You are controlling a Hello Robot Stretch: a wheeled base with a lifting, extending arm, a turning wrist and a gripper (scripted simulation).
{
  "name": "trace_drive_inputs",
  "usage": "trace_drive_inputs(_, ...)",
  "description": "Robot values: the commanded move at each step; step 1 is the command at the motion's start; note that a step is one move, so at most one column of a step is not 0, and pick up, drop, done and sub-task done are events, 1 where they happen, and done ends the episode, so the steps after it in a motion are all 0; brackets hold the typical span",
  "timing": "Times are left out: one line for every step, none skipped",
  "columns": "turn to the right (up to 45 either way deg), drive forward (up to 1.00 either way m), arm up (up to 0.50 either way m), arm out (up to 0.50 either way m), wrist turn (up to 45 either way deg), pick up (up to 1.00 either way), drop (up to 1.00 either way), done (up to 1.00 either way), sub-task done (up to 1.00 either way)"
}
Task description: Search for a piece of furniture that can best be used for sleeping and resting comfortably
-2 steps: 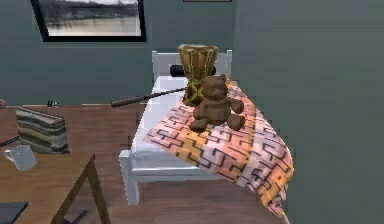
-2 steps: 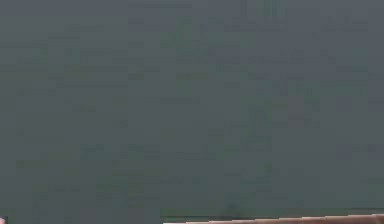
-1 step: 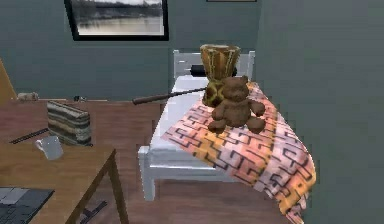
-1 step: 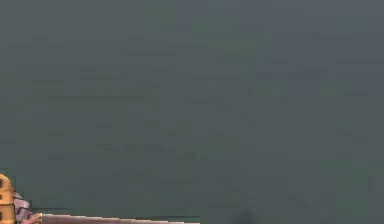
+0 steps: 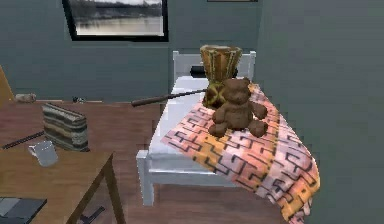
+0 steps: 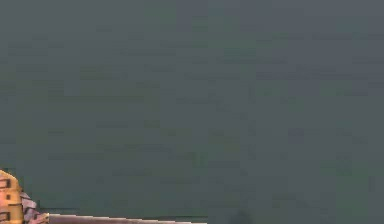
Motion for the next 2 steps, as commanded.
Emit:
trace_drive_inputs(0.0,0.50,0.00,0.00,0.0,0.00,0.00,0.00,0.00)
trace_drive_inputs(0.0,0.00,0.00,0.00,0.0,0.00,0.00,1.00,0.00)
